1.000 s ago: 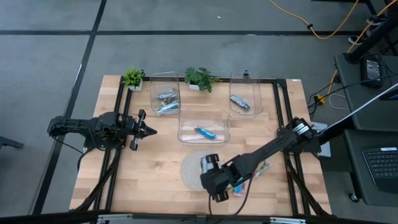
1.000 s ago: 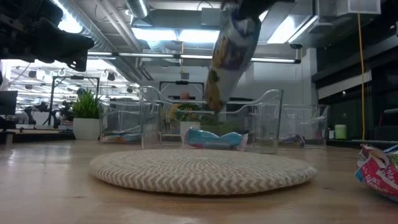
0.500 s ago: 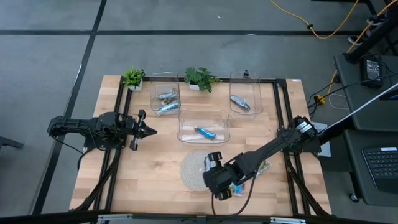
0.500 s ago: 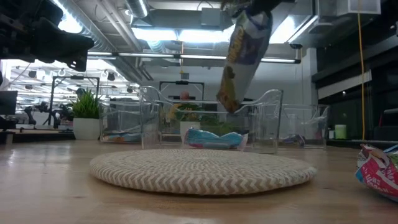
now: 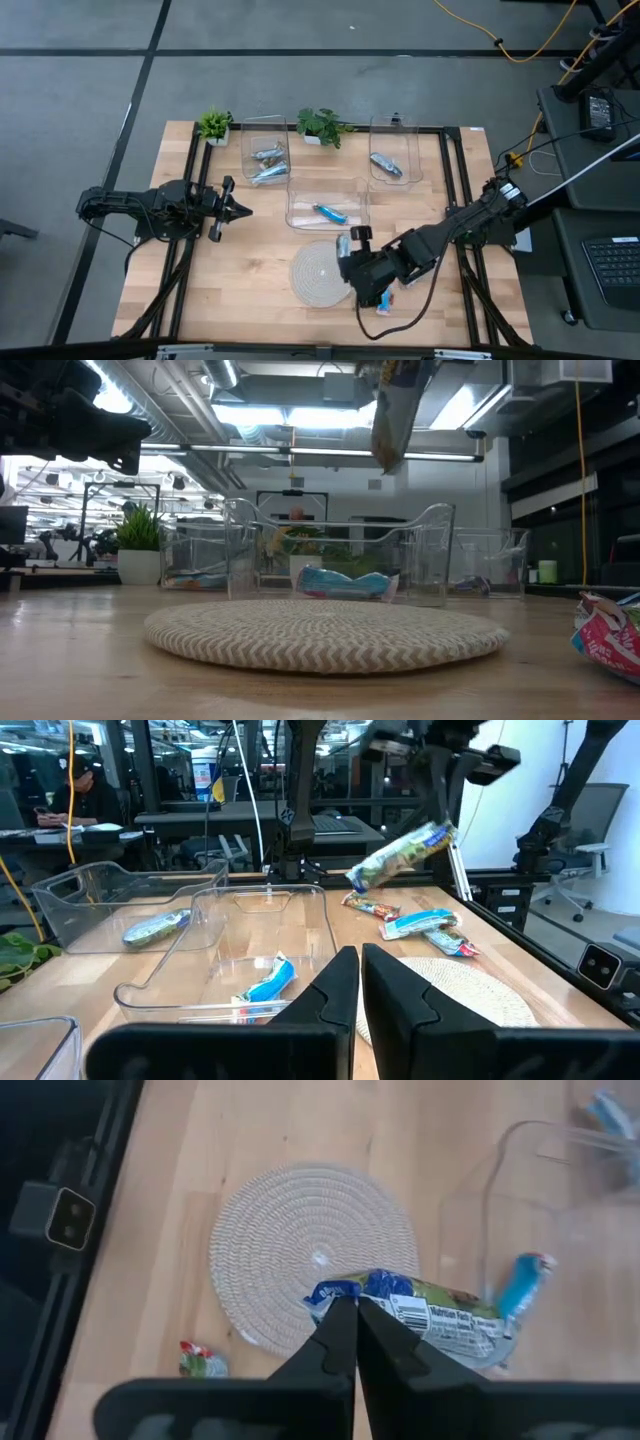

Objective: Pick and place Granola Bars by type
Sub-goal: Put the blue granola bar into the top right transparent bin

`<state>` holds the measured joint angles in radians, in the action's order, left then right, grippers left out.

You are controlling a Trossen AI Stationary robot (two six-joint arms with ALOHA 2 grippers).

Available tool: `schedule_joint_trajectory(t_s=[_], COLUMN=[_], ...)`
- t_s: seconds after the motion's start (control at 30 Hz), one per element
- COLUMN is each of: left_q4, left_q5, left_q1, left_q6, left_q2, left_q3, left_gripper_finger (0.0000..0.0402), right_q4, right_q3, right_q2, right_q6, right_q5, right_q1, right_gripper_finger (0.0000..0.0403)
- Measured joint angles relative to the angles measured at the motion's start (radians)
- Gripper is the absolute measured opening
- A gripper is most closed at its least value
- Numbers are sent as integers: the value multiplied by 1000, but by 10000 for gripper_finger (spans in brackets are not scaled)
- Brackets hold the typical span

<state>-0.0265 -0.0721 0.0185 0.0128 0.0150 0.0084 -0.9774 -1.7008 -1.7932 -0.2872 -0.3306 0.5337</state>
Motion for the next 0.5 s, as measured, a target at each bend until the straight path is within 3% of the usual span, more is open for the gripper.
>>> schedule_joint_trajectory(t_s=[0.5], left_q4=[0], left_q5=[0], left_q1=[0], left_q6=[0], left_q2=[0], left_q3=[0], left_gripper_finger=[11], right_q4=[-224], right_q3=[0], right_q2=[205], right_q6=[-73], right_q5=[-80], right_q1=[-128], right_gripper_finger=[9])
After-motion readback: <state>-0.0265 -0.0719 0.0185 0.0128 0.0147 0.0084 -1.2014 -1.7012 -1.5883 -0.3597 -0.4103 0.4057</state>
